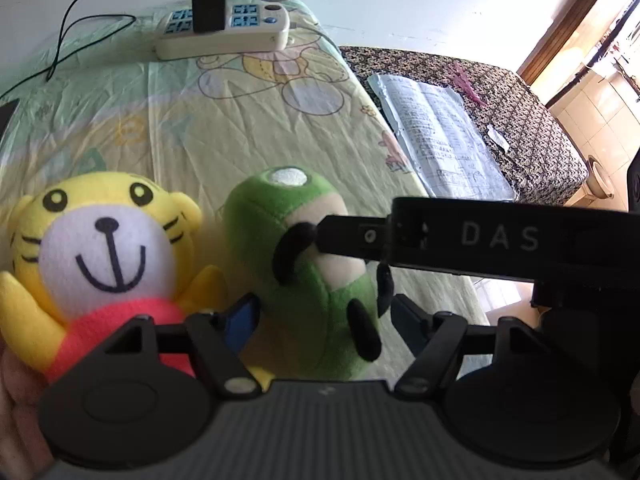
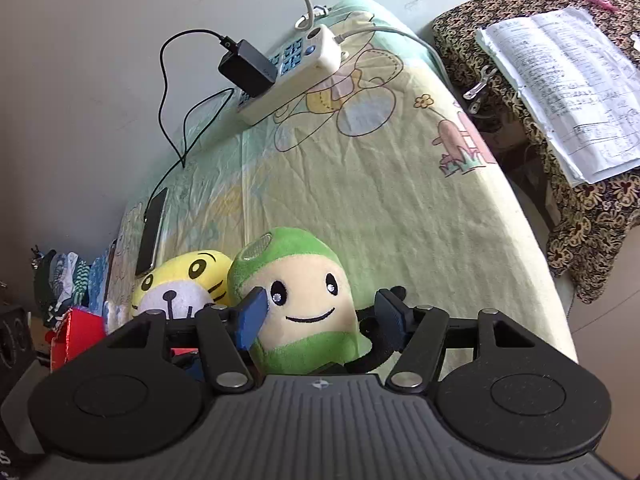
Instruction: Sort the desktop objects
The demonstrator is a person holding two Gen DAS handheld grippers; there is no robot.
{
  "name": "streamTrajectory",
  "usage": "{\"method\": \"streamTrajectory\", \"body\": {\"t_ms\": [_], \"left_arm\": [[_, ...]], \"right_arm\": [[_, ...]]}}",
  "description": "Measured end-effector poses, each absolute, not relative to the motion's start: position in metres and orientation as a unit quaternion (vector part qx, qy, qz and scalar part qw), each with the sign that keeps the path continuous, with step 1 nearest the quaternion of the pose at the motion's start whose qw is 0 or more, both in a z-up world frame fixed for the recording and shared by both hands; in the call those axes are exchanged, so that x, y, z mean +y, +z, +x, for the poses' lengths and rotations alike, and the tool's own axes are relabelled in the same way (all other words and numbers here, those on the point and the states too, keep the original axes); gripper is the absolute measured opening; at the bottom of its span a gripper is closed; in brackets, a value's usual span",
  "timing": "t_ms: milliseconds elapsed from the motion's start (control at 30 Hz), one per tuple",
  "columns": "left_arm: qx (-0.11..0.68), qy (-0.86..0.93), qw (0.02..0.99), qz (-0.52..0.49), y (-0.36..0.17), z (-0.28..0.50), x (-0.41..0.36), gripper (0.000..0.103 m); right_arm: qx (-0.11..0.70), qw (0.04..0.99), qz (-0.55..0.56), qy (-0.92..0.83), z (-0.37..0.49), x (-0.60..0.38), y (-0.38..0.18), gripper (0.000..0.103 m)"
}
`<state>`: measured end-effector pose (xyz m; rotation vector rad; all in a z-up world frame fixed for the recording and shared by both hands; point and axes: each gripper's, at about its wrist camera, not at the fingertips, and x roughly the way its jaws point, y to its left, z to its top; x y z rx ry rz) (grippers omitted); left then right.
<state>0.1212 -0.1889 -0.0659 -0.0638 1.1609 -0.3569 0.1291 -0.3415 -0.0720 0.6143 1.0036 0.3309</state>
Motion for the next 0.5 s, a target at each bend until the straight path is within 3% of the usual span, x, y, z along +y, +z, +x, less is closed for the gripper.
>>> {"method": "streamTrajectory", "body": {"t_ms": [267,500], "left_arm": [[0.552,-0.162,0.817,-0.040,-0.076,0.137,-0.183,0.076],[0.547,-0.158,0.822,-0.026,-0.077,0.140,-0.187,0.076]], "right_arm": [[0.488,0.791,0.311,0.200,0.143,-0.333,-0.083,0.069],[0.488,0.800,0.282,0.207,0.140,-0.323,-0.075,0.064]]}}
